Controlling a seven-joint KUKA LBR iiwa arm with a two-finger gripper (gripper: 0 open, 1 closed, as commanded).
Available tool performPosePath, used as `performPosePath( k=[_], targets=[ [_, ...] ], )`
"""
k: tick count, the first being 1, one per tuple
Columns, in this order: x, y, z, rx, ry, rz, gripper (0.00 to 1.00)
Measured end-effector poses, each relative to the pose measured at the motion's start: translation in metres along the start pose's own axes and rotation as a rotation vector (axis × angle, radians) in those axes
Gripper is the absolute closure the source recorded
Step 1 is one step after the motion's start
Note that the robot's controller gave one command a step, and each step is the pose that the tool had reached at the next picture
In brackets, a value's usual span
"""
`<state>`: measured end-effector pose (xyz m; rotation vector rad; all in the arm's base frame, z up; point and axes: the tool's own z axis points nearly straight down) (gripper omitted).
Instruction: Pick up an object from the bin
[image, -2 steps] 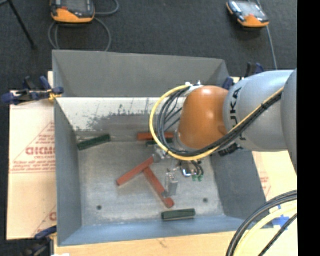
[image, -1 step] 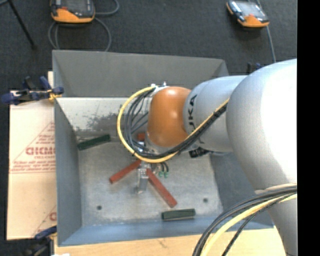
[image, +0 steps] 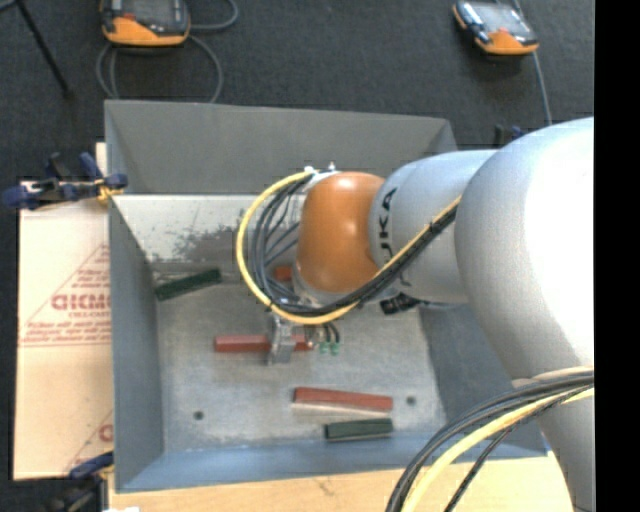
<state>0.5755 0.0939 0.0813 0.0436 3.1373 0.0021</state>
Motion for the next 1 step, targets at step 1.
performPosePath(
  k=[1],
  targets=[
    [-0.0139,-0.0135,-0.136,0.002,-0.008,-0.229,1.0]
  ],
)
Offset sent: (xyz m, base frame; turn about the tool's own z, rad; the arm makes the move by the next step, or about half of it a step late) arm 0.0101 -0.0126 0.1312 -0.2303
